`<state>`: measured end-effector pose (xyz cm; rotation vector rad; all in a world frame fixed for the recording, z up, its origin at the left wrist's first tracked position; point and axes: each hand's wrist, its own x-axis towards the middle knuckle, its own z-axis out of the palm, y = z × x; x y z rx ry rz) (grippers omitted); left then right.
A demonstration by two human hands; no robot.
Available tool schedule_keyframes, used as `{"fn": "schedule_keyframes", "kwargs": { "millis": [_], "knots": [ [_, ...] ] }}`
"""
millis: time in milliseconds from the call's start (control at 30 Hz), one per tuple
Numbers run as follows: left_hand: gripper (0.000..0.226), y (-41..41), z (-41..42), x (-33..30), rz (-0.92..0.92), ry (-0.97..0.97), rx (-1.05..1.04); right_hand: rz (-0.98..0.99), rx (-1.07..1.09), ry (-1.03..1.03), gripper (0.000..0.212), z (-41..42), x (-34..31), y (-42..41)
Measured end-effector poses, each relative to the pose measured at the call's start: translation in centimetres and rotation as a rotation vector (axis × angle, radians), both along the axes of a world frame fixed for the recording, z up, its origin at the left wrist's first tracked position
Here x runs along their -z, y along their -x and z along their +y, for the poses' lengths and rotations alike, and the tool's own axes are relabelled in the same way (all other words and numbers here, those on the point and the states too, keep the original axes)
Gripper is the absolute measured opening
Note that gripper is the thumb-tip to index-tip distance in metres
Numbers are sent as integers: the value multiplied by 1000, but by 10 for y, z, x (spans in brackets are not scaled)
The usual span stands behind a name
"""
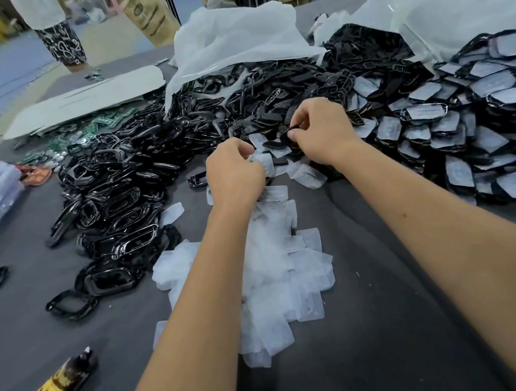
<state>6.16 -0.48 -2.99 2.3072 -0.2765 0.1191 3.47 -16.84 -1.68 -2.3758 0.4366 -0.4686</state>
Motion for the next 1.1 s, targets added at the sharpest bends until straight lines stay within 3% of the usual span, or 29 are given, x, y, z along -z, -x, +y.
{"fn": "schedule_keyframes", "kwargs": {
  "millis": [167, 400, 500, 700, 800, 900, 967, 1100],
  "knots": [
    [40, 8, 12, -6, -2, 81, -37, -155, 34, -147, 2, 16, -5, 4],
    [34, 16, 68, -11, -141, 155, 3, -177, -263, -291, 11, 90, -4, 12],
    [32, 19, 106, -18, -161, -7, 48, -133, -380, -289, 15, 121, 1, 11],
    [41, 19, 179, -46, 151, -496, -64, 58, -654, -125, 11, 163, 0, 12],
    [75, 28, 197, -55, 365, -785, -144, 88, -771, 133, 23, 176, 4, 8],
    [95, 33, 202, -53, 476, -834, -168, 113, -755, 186, 31, 183, 8, 2],
    [84, 29, 201, -46, 420, -738, -187, 143, -730, 187, 30, 184, 9, -2],
    [38, 20, 190, -31, 189, -521, -244, 115, -610, 197, 28, 179, 10, -6]
  ]
}}
